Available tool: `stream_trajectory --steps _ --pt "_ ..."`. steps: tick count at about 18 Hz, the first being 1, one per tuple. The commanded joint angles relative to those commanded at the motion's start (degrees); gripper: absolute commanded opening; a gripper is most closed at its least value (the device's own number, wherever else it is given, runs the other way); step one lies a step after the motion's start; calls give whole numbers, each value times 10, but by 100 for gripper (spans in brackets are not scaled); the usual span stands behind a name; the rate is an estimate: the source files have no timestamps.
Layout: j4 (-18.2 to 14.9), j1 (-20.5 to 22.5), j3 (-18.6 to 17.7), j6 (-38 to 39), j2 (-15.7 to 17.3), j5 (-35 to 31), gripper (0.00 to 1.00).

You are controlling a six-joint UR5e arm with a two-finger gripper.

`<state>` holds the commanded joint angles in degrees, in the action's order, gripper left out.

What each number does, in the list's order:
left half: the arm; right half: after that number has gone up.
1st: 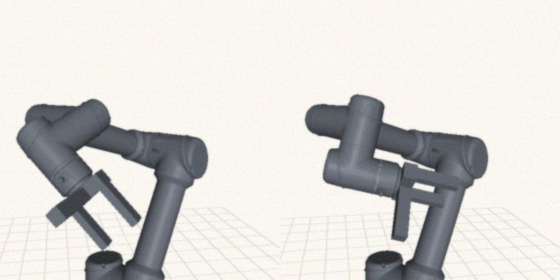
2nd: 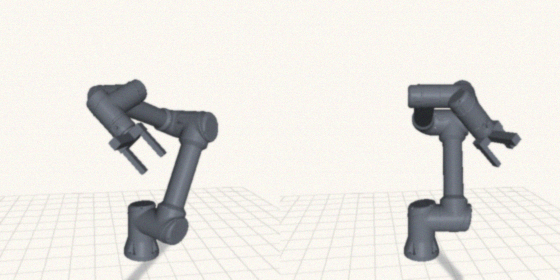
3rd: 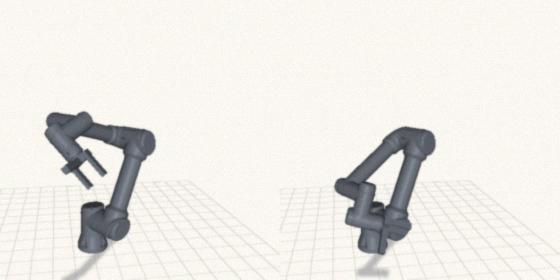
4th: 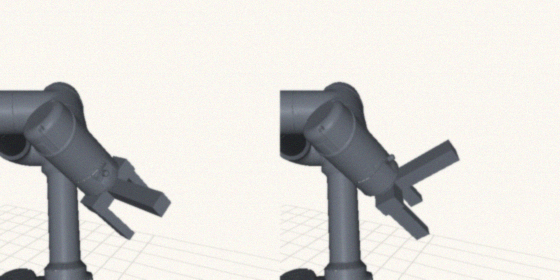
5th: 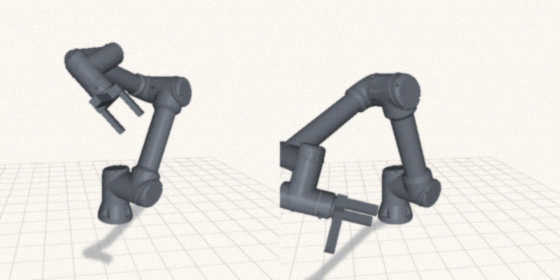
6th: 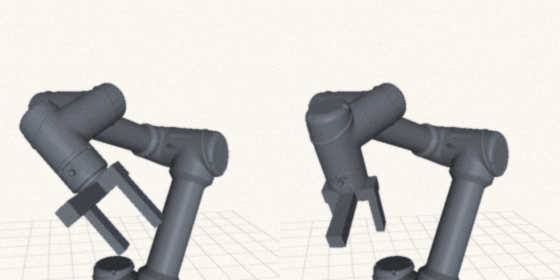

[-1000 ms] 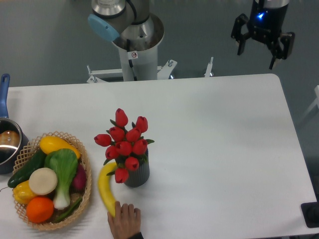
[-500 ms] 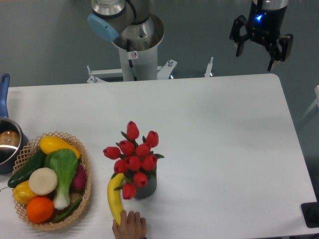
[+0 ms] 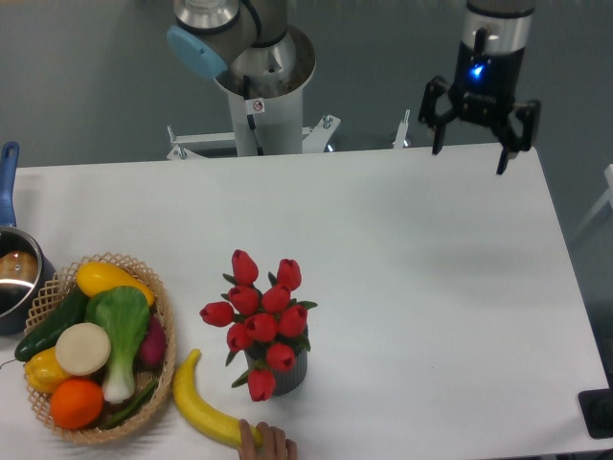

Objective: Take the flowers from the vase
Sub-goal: 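Move the open gripper down toward the red tulip stems above the vase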

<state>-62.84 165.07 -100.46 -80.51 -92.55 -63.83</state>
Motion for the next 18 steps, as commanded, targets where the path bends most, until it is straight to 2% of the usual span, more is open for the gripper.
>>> stream_trajectory --steps 4,7,11,13,16,18 --pt "6 -26 -30 11 -14 96 100" --pt "26 -50 -38 12 -46 188 100" --pt "82 -95 -45 11 -87 213 100" --pt "91 -111 -42 11 -102 217 100" --pt "104 -128 -41 11 -129 273 100" --pt "107 -132 -43 11 -134 282 100"
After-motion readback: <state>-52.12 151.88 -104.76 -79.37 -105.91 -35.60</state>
